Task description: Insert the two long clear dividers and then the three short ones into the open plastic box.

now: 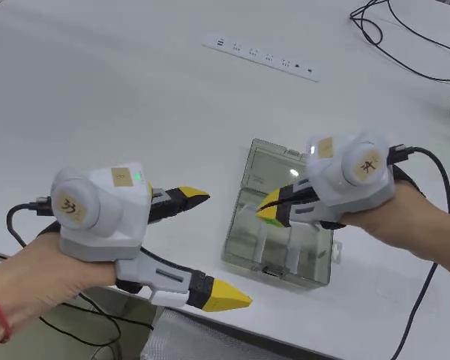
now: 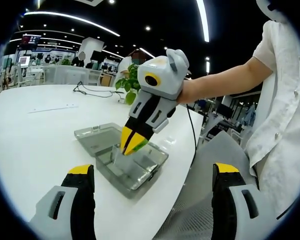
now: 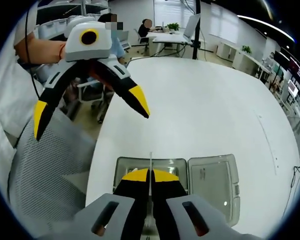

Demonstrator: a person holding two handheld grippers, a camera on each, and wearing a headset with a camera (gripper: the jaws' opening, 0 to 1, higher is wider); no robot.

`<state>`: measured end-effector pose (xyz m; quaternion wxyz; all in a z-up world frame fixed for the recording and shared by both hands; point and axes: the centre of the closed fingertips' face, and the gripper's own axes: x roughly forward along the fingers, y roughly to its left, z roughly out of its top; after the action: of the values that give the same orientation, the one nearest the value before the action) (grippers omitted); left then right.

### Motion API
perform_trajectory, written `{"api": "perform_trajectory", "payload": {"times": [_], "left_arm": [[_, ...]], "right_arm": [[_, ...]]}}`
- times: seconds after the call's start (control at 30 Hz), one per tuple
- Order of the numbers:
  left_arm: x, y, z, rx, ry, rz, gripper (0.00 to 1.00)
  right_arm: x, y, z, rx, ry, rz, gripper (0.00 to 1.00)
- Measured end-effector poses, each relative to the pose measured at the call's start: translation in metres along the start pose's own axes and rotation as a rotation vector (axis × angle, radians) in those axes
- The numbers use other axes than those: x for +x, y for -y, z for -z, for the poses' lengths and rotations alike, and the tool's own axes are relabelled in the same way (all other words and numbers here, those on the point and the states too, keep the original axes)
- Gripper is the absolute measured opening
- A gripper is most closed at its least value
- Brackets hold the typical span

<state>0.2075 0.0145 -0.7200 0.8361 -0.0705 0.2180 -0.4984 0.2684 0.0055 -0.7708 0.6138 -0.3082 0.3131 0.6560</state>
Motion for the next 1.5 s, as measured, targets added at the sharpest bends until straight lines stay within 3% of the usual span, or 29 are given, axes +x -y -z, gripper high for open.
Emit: {"api": "perform_trajectory", "payload": {"times": [0.5, 0.8, 1.23, 1.5], "left_arm": [[0.001, -0.002, 0.002, -0.001, -0.005, 0.01, 1.0], [0.001, -0.003, 0.005, -0.002, -0.007, 0.009, 1.0], [0.003, -0.004, 0.006, 0.001, -0.012, 0.011, 1.0], [0.003, -0.004, 0.005, 0.002, -0.014, 0.01, 1.0]], "right_arm": [[0.019, 0.003, 0.011, 0.027, -0.034, -0.018, 0.02], [0.029, 0.001, 0.018, 0.021, -0.092, -0.027, 0.02], [0.038, -0.001, 0.025, -0.017, -0.175, -0.027, 0.02], [0.037, -0.001, 0.026, -0.018, -0.177, -0.029, 0.03]]}}
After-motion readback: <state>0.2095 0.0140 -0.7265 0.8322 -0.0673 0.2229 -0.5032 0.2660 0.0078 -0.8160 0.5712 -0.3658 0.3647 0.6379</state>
